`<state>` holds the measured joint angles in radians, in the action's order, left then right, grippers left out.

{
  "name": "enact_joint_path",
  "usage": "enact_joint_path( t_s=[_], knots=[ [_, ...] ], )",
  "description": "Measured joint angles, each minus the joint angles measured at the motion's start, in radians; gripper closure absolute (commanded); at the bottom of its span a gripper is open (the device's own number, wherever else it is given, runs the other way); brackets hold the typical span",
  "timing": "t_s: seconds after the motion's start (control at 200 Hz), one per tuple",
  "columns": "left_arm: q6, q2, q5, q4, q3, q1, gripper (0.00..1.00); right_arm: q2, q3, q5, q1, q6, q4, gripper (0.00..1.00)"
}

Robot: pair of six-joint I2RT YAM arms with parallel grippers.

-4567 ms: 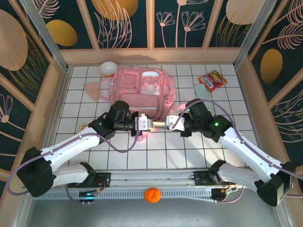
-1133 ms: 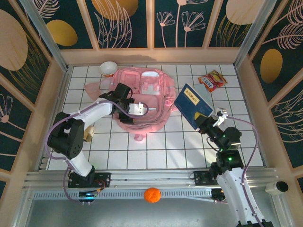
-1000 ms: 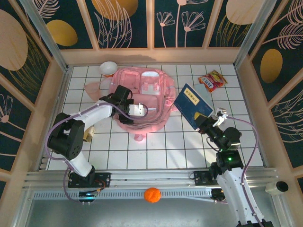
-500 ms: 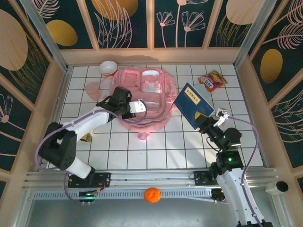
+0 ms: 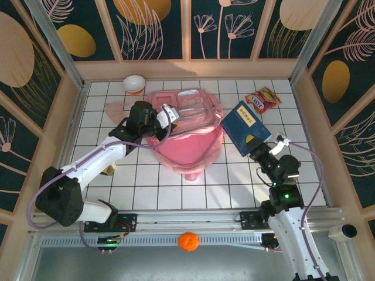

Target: Pack the student bag

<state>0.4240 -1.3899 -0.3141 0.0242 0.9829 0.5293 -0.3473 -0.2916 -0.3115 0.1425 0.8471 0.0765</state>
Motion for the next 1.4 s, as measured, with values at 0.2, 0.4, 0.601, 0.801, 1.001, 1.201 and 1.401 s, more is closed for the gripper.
enact_joint_path(
  t_s=[0.2,0.4,0.601,0.801,1.001,1.201,1.401],
  knots=[
    [-0.114,-0.041,-0.034,-0.032,0.032,0.000,1.00,-0.042,-0.095,0.038,0.003,0.093,-0.203,1.00],
    [-0.171,-0.092,-0.046,-0.042,0.099,0.000,1.00,-0.087,-0.137,0.087,0.003,0.132,-0.300,1.00],
    [-0.237,-0.126,-0.026,-0.027,0.183,0.000,1.00,-0.255,-0.218,0.077,0.013,0.200,-0.325,1.00],
    [-0.307,-0.116,-0.001,-0.061,0.151,0.001,1.00,-0.278,-0.209,0.006,0.034,0.213,-0.299,1.00],
    [-0.394,-0.084,-0.022,-0.111,0.078,0.001,1.00,-0.229,-0.108,0.023,0.196,0.313,-0.171,1.00],
    [-0.431,-0.054,-0.023,-0.125,0.073,0.001,1.00,-0.290,-0.092,0.064,0.289,0.399,-0.001,1.00],
    [-0.474,-0.030,-0.039,-0.130,0.070,0.001,1.00,-0.457,-0.071,0.163,0.430,0.477,0.212,1.00]
  ],
)
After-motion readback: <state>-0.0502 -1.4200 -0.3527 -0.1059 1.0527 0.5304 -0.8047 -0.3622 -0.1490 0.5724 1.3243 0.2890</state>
